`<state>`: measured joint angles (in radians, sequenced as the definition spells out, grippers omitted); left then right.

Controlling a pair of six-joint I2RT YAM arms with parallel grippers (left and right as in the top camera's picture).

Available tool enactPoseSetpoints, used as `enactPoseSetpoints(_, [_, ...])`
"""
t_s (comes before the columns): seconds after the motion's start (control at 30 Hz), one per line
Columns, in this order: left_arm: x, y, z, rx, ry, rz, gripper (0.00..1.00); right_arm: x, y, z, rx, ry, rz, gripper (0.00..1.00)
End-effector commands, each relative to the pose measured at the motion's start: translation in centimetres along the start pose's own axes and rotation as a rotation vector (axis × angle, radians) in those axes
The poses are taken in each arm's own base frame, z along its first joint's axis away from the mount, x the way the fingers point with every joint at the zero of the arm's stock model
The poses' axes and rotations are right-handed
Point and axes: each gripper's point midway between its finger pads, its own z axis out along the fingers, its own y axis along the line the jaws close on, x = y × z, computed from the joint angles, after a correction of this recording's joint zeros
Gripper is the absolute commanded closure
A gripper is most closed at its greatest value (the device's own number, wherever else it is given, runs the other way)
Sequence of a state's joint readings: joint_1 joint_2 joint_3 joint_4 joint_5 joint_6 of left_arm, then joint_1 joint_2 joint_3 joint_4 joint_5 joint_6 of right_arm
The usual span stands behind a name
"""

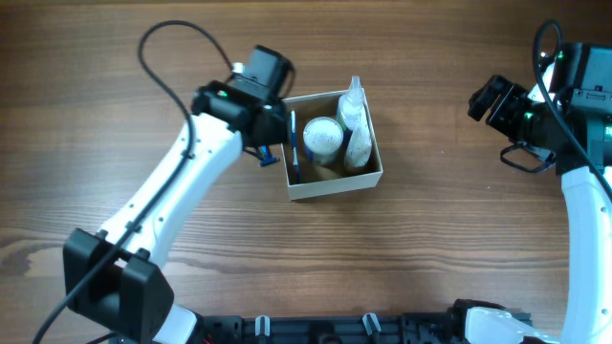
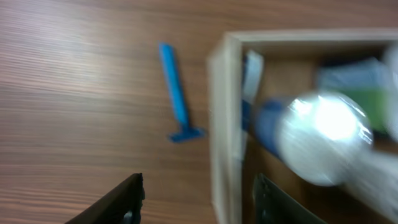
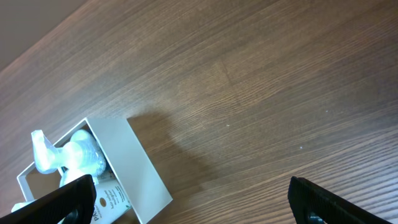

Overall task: Pack container
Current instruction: 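Grasp the blue razor with the left gripper and place it in the box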

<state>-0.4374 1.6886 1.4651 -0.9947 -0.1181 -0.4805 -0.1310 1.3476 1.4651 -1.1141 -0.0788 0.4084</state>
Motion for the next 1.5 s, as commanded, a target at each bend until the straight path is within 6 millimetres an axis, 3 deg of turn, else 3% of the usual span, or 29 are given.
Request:
enactPoseSetpoints(0.0, [-1.2,4.9,3.6,-0.098,0.019,-0.103,0.41,-0.3,0.2,0.0,-0.01,-0.005,0.014,0.0])
enactPoseSetpoints(0.1, [-0.5,5.9,8.1,-0.058,0.134,-0.171,0.45,-0.3,0.2,0.0,-0.01,-0.005,0.014,0.0])
enactPoseSetpoints(0.23, [0.3,4.3,13.8,0.013,0.201,-0.176,0.47,-0.3,0.2,0.0,-0.01,-0.005,0.015,0.0])
enactPoseSetpoints(0.3, [0.6,3.3,15.6,0.065,0.225,-0.181,0.48,-0.3,0.2,0.0,-0.01,-0.005,0.014,0.0])
enactPoseSetpoints(0.47, [1.0,2.8,16.2,0.088,0.245,-0.184,0.49,-0.3,0.2,0.0,-0.01,-0.005,0.015,0.0])
enactPoseSetpoints(0.5, [1.2,2.9,16.3,0.085,0.252,-0.184,0.52,-0.3,0.2,0.0,-0.01,-0.005,0.014,0.0])
enactPoseSetpoints(0.57, [2.3,3.3,16.5,0.062,0.296,-0.186,0.67,-0.3,0.2,0.0,-0.01,-0.005,0.014,0.0])
enactPoseSetpoints(0.67, [2.7,3.6,16.4,0.047,0.31,-0.185,0.91,-0.3,0.2,0.0,-0.01,-0.006,0.014,0.0])
enactPoseSetpoints(0.77, [2.3,5.0,15.5,-0.028,0.282,-0.178,0.96,-0.3,0.2,0.0,-0.01,-0.006,0.014,0.0])
enactPoseSetpoints(0.83, [1.0,5.5,12.8,-0.059,0.244,-0.17,0.96,-0.3,0.2,0.0,-0.01,-0.006,0.015,0.0])
enactPoseSetpoints(0.93, [-0.6,4.6,7.3,-0.023,0.184,-0.158,0.96,-0.3,0.2,0.0,-0.01,-0.006,0.015,0.0])
enactPoseSetpoints(1.03, [-0.9,1.3,1.1,0.066,0.072,-0.063,0.96,-0.3,0.2,0.0,-0.01,-0.006,0.015,0.0])
enactPoseSetpoints(1.1, [-0.2,-1.5,-0.9,0.1,0.02,0.018,0.96,-0.3,0.2,0.0,-0.01,-0.006,0.014,0.0])
enactPoseSetpoints(1.17, [0.4,-3.4,-1.0,0.116,0.004,0.066,0.96,-0.3,0.2,0.0,-0.01,-0.005,0.013,0.01])
enactPoseSetpoints(1.27, [1.2,-5.9,1.1,0.12,0.013,0.09,0.96,-0.3,0.2,0.0,-0.01,-0.006,0.014,0.0])
enactPoseSetpoints(1.37, [1.7,-6.2,4.5,0.089,0.059,0.091,0.91,-0.3,0.2,0.0,-0.01,-0.005,0.014,0.0])
enactPoseSetpoints(1.47, [2.1,-6.2,5.7,0.075,0.084,0.094,0.84,-0.3,0.2,0.0,-0.01,-0.006,0.014,0.0])
